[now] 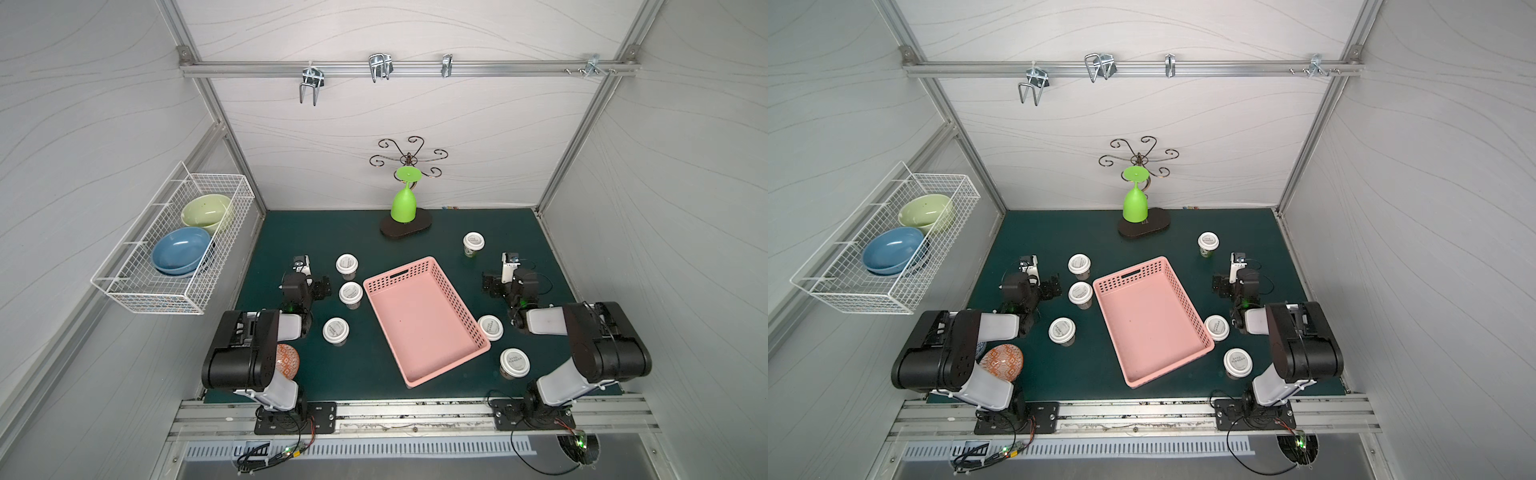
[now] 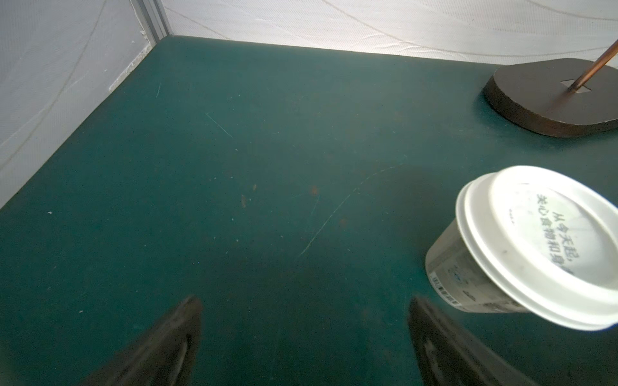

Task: Put the yogurt in the basket
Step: Adjust the basket at the center of the board.

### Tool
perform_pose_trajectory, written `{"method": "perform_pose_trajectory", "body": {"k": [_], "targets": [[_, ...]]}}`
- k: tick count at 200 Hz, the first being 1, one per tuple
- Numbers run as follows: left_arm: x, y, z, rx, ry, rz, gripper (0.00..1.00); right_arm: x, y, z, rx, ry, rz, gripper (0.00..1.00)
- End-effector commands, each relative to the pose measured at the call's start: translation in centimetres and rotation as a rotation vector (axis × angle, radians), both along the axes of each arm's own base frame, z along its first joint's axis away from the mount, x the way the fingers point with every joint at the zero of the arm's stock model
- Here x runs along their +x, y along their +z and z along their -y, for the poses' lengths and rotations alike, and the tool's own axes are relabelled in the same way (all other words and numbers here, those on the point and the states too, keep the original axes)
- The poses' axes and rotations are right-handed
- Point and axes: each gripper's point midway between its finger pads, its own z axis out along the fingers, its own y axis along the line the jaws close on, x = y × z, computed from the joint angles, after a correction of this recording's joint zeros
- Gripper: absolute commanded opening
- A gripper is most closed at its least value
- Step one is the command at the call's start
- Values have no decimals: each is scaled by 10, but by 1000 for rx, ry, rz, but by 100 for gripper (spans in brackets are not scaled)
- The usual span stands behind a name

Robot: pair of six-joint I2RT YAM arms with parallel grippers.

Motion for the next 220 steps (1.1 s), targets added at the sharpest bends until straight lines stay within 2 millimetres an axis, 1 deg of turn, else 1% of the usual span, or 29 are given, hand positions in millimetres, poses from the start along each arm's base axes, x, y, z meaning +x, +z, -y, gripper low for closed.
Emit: {"method": "perform_pose_trajectory", "body": {"k": [1, 6, 15, 29, 33, 43, 57, 60, 90, 106, 113, 123, 136, 154, 172, 194, 220], "targets": [[18, 42, -2, -1, 14, 41, 100, 1, 33, -8, -11, 22, 19, 99], [19, 45, -2, -3, 10, 30, 100, 2, 41, -8, -15, 20, 23, 99], [20, 51, -1, -3, 7, 22, 100, 0, 49, -10, -12, 17, 15, 99], [20, 64, 0, -3, 0, 35, 100, -3, 67, -10, 42, -8, -20, 99], [16, 63, 0, -6, -1, 6, 100, -5, 73, -10, 62, -18, -34, 99], [13, 72, 3, -19, -7, -20, 100, -7, 85, -10, 115, -51, -74, 99], [6, 91, 4, -35, -6, -41, 100, -9, 103, -15, 187, -58, -118, 99], [4, 95, 4, -37, -1, -43, 100, -12, 105, -16, 197, -54, -136, 99], [-22, 133, 5, -58, 9, -62, 100, -23, 130, -44, 296, 50, -236, 99], [-39, 146, 4, -59, 22, -80, 99, -29, 137, -65, 324, 127, -294, 99], [-46, 148, 4, -52, 17, -98, 99, -34, 139, -76, 320, 162, -320, 99], [-56, 148, 5, -35, -1, -128, 99, -41, 135, -91, 287, 201, -367, 99], [-67, 142, 8, -20, -27, -166, 99, -53, 130, -111, 242, 264, -408, 99], [-75, 135, 10, -24, -52, -179, 99, -68, 121, -131, 199, 319, -447, 99], [-75, 129, 7, -36, -36, -179, 99, -81, 109, -144, 186, 347, -520, 97], [-74, 123, 11, -62, -48, -179, 99, -95, 86, -156, 143, 385, -593, 94], [-76, 122, 15, -104, -63, -189, 99, -107, 61, -163, 112, 400, -651, 93]]}}
